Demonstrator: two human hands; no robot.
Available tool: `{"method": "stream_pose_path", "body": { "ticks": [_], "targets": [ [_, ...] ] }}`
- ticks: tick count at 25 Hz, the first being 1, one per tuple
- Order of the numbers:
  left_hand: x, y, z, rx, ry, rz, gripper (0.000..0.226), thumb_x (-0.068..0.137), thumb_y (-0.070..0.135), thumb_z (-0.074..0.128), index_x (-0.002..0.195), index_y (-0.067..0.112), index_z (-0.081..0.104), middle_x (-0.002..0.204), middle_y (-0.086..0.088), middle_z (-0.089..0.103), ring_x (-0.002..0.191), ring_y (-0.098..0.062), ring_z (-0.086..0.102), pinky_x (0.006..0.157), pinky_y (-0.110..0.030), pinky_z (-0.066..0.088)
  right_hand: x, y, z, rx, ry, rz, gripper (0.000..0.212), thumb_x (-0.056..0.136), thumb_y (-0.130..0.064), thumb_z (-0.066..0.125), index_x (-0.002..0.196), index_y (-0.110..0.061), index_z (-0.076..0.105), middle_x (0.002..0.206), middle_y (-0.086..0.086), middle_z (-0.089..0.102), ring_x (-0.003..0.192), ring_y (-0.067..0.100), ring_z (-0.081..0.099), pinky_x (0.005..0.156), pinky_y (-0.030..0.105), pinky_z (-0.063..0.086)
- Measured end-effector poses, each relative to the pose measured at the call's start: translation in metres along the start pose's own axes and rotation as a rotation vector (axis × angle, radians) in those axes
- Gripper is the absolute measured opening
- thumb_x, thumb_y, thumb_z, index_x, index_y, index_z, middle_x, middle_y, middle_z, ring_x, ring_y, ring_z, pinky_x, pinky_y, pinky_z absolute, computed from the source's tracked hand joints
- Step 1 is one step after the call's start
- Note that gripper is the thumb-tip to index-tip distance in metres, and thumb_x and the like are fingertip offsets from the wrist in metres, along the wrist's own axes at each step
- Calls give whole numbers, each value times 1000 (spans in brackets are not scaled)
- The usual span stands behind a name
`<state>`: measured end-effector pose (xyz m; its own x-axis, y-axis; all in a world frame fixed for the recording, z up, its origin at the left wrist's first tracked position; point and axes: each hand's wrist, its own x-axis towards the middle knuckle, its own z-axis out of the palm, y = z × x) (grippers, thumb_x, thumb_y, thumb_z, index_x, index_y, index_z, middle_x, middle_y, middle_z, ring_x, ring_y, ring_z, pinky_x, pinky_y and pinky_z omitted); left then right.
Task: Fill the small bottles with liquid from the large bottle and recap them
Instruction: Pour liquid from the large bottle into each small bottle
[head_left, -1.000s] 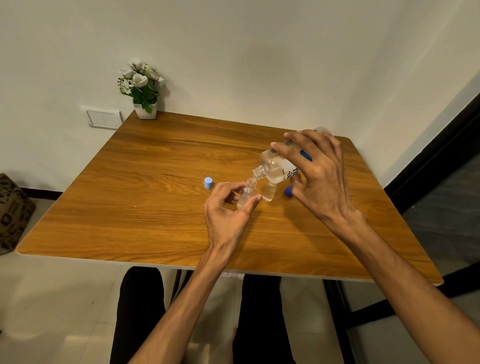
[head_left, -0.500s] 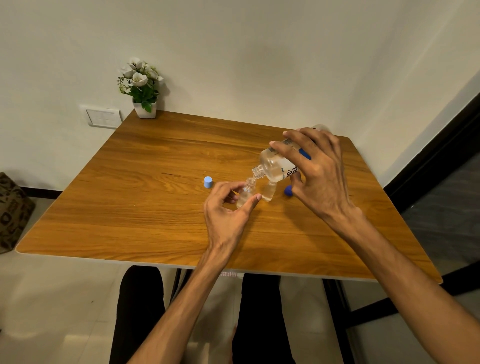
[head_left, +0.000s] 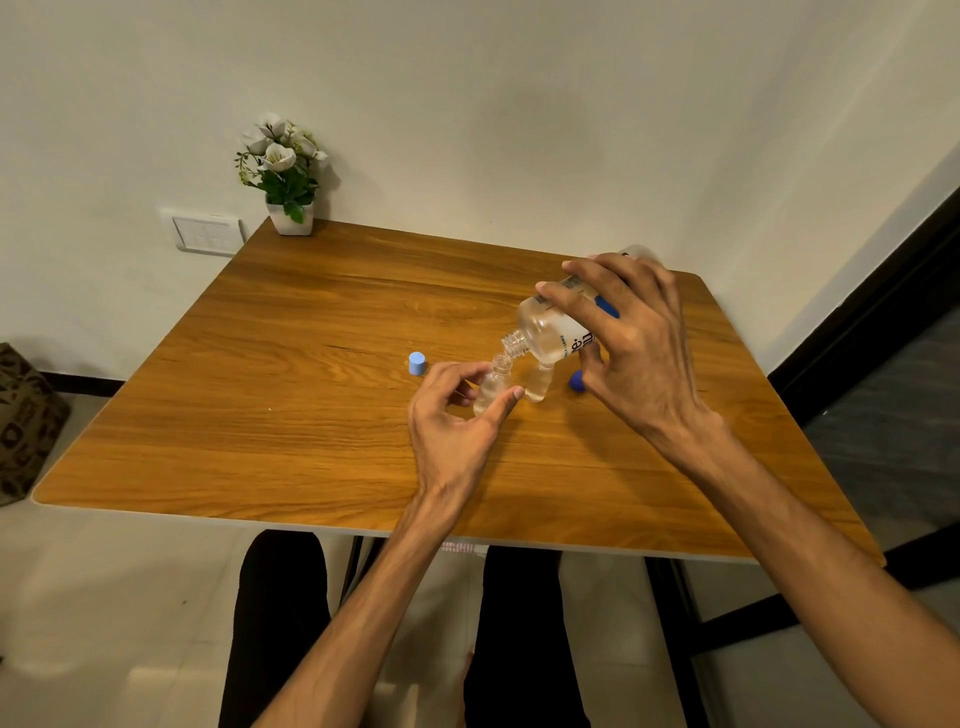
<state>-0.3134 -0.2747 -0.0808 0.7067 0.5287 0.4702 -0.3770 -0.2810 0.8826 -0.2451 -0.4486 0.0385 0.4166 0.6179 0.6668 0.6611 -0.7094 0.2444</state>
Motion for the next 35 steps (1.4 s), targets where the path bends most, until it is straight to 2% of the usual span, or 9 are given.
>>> {"method": "stream_pose_path", "body": {
  "ticks": [4,16,22,35],
  "targets": [
    [0,0,0,3,-1,-4,41,71,30,95,106,26,75,98,6,71,80,-4,62,69,-17,52,2,-1,-3,-2,-15,-11,52,90,-19,48,138,-15,69,139,17,66,132,42,58,113,55,35],
    [0,4,-2,8,-11,-15,39,72,26,95,105,23,76,98,2,72,80,-7,62,69,-17,52,9,-8,-10,9,0,-70,49,92,-23,45,130,-11,74,133,19,69,126,44,63,107,59,42],
    [0,3,-1,19,-16,-19,39,73,24,95,106,13,78,99,0,72,82,-13,64,70,-19,52,11,-8,-10,-10,-6,-94,50,91,-24,45,130,-10,74,132,20,70,125,45,63,107,58,43],
    [0,1,-1,3,-9,-18,38,73,24,95,106,16,78,99,1,72,81,-12,63,69,-21,53,13,-9,-13,-34,-21,-124,50,91,-24,44,129,-10,74,132,21,70,125,45,64,106,57,43]
  ]
}}
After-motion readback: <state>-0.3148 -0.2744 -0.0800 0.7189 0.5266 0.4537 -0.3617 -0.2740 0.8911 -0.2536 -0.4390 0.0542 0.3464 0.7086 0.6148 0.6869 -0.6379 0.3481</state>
